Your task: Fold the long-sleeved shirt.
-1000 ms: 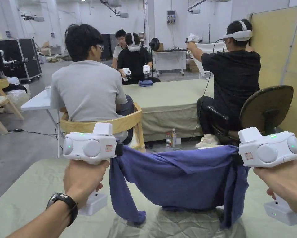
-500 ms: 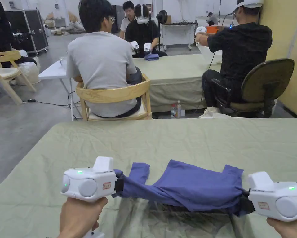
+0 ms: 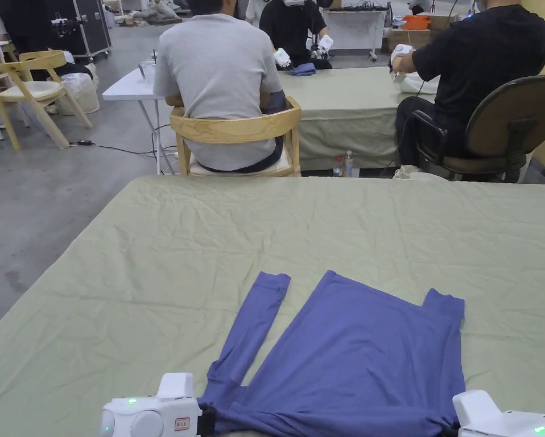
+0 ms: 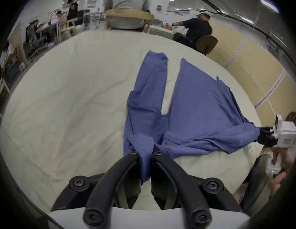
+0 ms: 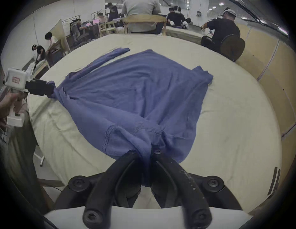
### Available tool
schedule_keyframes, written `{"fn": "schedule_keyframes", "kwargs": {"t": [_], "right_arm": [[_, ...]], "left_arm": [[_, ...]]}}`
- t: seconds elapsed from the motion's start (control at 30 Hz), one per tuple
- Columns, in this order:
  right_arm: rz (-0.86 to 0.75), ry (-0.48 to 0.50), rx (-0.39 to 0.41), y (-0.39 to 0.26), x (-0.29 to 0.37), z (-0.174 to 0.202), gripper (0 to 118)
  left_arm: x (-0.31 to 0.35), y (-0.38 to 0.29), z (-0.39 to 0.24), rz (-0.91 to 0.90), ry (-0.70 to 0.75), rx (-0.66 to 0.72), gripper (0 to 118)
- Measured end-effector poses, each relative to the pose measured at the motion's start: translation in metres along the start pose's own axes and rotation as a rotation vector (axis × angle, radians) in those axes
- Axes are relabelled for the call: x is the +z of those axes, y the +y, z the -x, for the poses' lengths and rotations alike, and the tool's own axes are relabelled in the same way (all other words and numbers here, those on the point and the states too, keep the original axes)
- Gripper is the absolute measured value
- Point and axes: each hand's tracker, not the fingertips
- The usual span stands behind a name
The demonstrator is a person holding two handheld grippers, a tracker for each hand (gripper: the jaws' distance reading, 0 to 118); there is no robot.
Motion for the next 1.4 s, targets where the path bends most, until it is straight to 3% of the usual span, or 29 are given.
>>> {"fn": "schedule_keyframes", "kwargs": {"t": [0.07,0.1,0.13,0.17,0.2,0.33,0.5,0.57,0.63,0.67,0.73,0.77,1.03,1.13,1.2,1.27,1.3,1.4], "right_arm": [[-0.001,0.002,-0.044,0.001,0.001,0.000,14],[0.021,0.013,-0.065,0.003,-0.001,-0.003,21],[0.026,0.026,-0.072,0.003,0.000,-0.005,36],[0.027,0.035,-0.071,0.003,0.001,-0.004,57],[0.034,0.048,-0.059,0.003,0.005,-0.003,67],[0.002,0.059,0.009,0.006,0.030,0.003,68],[-0.184,0.104,0.032,0.033,0.092,0.016,69],[-0.264,0.107,0.026,0.048,0.116,0.022,69],[-0.352,0.111,0.028,0.064,0.141,0.027,66],[-0.388,0.117,0.026,0.070,0.150,0.029,54],[-0.447,0.120,0.004,0.081,0.165,0.032,15],[-0.470,0.107,0.004,0.084,0.169,0.034,3],[-0.440,0.101,0.021,0.100,0.149,0.031,1],[-0.408,0.126,0.006,0.099,0.131,0.031,1],[-0.394,0.138,0.004,0.096,0.122,0.034,1],[-0.363,0.154,0.011,0.095,0.110,0.035,1],[-0.350,0.154,0.017,0.094,0.104,0.035,1],[-0.321,0.147,0.037,0.093,0.092,0.033,1]], "left_arm": [[0.000,-0.003,0.002,-0.008,-0.008,0.039,15],[0.001,-0.003,0.002,-0.007,0.001,0.046,23],[0.003,-0.002,0.002,-0.001,0.028,0.058,37],[0.006,-0.002,0.003,0.008,0.043,0.074,60],[0.010,-0.002,0.003,0.009,0.042,0.094,69],[0.043,0.010,0.005,-0.065,-0.047,0.180,68],[0.093,0.041,-0.020,-0.138,-0.024,0.063,68],[0.112,0.049,-0.031,-0.186,-0.007,0.050,62],[0.129,0.054,-0.043,-0.199,-0.012,0.037,46],[0.135,0.055,-0.047,-0.209,-0.017,0.033,30],[0.144,0.056,-0.053,-0.224,-0.055,0.012,9],[0.147,0.055,-0.055,-0.241,-0.079,0.006,6],[0.136,0.054,-0.053,-0.129,-0.055,-0.002,1],[0.110,0.056,-0.037,-0.004,-0.032,0.116,2],[0.096,0.053,-0.028,0.035,-0.015,0.186,21],[0.079,0.052,-0.017,0.082,0.005,0.260,64],[0.073,0.051,-0.012,0.084,0.009,0.296,73],[0.055,0.051,0.000,0.076,0.026,0.378,73]]}}
